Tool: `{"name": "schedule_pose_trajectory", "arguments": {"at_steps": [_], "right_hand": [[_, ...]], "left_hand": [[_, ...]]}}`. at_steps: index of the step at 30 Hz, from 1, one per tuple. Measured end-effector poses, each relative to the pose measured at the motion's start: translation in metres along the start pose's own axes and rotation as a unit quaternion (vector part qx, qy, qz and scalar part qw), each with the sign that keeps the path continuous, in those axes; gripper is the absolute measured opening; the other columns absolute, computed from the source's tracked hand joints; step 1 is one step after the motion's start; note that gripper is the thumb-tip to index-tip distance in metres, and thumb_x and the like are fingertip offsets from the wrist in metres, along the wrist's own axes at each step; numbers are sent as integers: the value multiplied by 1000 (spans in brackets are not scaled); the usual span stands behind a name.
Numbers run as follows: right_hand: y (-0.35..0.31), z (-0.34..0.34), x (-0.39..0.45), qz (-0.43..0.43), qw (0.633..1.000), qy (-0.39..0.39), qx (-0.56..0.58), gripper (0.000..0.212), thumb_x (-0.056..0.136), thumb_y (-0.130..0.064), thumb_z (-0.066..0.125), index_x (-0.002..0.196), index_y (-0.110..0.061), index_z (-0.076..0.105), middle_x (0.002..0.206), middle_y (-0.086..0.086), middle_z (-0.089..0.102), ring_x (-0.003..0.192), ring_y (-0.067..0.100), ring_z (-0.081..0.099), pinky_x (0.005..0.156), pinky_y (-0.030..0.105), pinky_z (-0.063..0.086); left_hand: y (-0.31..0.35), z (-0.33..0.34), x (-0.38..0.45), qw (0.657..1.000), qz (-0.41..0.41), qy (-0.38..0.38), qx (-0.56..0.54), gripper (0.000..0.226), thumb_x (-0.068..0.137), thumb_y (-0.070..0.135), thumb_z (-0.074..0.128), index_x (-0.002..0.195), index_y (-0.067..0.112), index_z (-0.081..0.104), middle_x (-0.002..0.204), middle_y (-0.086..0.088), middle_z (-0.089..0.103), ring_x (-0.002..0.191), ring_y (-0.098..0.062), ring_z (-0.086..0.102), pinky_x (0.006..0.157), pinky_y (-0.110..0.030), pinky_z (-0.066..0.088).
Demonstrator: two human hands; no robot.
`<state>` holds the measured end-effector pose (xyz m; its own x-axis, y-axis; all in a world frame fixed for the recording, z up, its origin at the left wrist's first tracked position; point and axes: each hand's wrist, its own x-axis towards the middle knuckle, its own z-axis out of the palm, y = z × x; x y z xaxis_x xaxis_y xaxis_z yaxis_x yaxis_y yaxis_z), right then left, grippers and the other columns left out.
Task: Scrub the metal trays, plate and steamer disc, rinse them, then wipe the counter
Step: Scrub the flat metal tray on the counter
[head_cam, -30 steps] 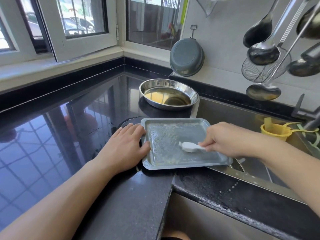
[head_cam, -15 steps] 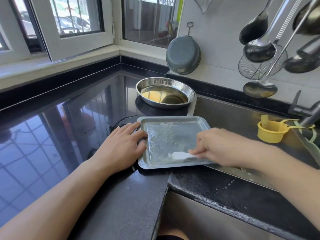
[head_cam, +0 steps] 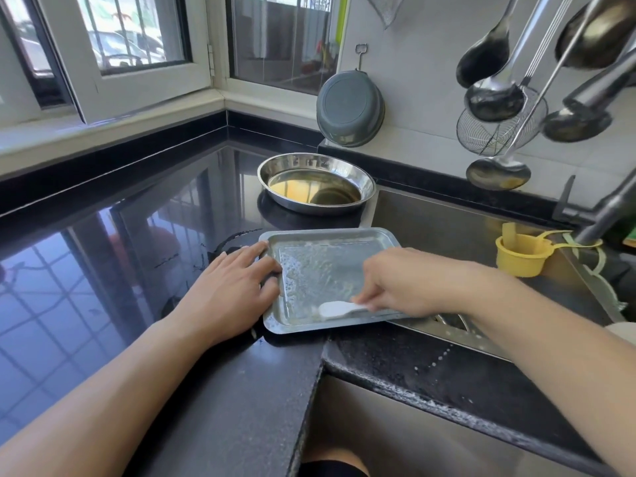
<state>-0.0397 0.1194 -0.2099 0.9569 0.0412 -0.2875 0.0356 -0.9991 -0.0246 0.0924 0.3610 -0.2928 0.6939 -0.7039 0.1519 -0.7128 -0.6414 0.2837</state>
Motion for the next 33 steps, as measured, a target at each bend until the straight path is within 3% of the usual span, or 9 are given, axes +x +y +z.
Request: {"name": "schedule_pose_trajectory", "arguments": {"at_steps": [4, 8, 12, 15, 17, 21, 23, 27, 33], "right_hand": [[4, -3, -3, 3, 1000, -10, 7, 18, 98, -36, 67, 114, -34, 76, 75, -24, 49, 75, -2, 48, 69, 12, 32], [39, -13, -30, 54, 997, -41, -23, 8, 97, -42, 66, 96, -47, 72, 83, -12, 60, 83, 11, 57, 69, 19, 40], [45, -14, -40, 80, 995, -35, -48, 21, 97, -39, 66, 116, -42, 75, 82, -20, 55, 80, 0, 52, 66, 12, 35], [13, -9, -32, 17, 1000, -10, -25, 27, 99, -39, 62, 125, -41, 70, 85, -20, 56, 88, 4, 56, 81, 24, 47], [-12, -1, -25, -33, 999, 22, 16, 29, 101, -37, 60, 129, -40, 68, 93, -15, 56, 91, 5, 54, 88, 29, 46], [-36, 0, -14, -75, 986, 63, 133, 31, 99, -28, 65, 128, -38, 68, 94, -11, 57, 88, -3, 52, 81, 14, 39], [-45, 1, -9, -91, 987, 55, 119, 31, 99, -30, 64, 128, -39, 68, 96, -8, 58, 90, -5, 51, 84, 17, 40], [-56, 6, -3, -125, 990, 46, 56, 30, 103, -40, 53, 125, -34, 72, 93, -4, 57, 88, 14, 53, 82, 35, 45], [-20, -5, -30, -78, 996, 24, -27, 53, 99, -59, 32, 125, -36, 72, 92, -7, 57, 84, 14, 53, 78, 35, 47]], "left_hand": [[-1, 1, 0, 1000, -2, -6, 5, 63, 90, 51, 15, 135, 39, 57, 167, 7, 29, 146, -18, 36, 123, -43, 26], [-3, 3, 1, 1000, 6, 1, 1, 66, 87, 54, 11, 133, 38, 57, 163, 9, 33, 140, -18, 41, 119, -43, 30], [-2, 3, 0, 1000, 9, 3, -5, 64, 87, 54, 11, 128, 37, 57, 159, 9, 38, 134, -19, 44, 117, -44, 32], [-2, 1, -1, 1000, -1, -2, -10, 62, 88, 53, 13, 129, 38, 56, 164, 8, 32, 137, -19, 41, 119, -43, 30], [-1, 1, -2, 1000, -4, -2, -8, 62, 88, 53, 13, 130, 38, 56, 165, 8, 31, 138, -19, 41, 120, -43, 29], [0, 1, -1, 1000, 3, 5, -11, 62, 86, 53, 12, 126, 37, 57, 157, 10, 38, 130, -18, 44, 116, -43, 32], [-1, 1, -2, 1000, 1, 2, -11, 53, 92, 50, 18, 126, 37, 56, 159, 9, 36, 132, -17, 43, 116, -43, 31], [-1, 0, -1, 1000, -9, -8, -12, 32, 105, 35, 33, 129, 35, 54, 165, 10, 26, 135, -13, 42, 117, -36, 26], [3, -3, -3, 1000, 4, -3, -25, 29, 105, 32, 39, 129, 32, 56, 161, 11, 32, 134, -11, 42, 113, -30, 24]]}}
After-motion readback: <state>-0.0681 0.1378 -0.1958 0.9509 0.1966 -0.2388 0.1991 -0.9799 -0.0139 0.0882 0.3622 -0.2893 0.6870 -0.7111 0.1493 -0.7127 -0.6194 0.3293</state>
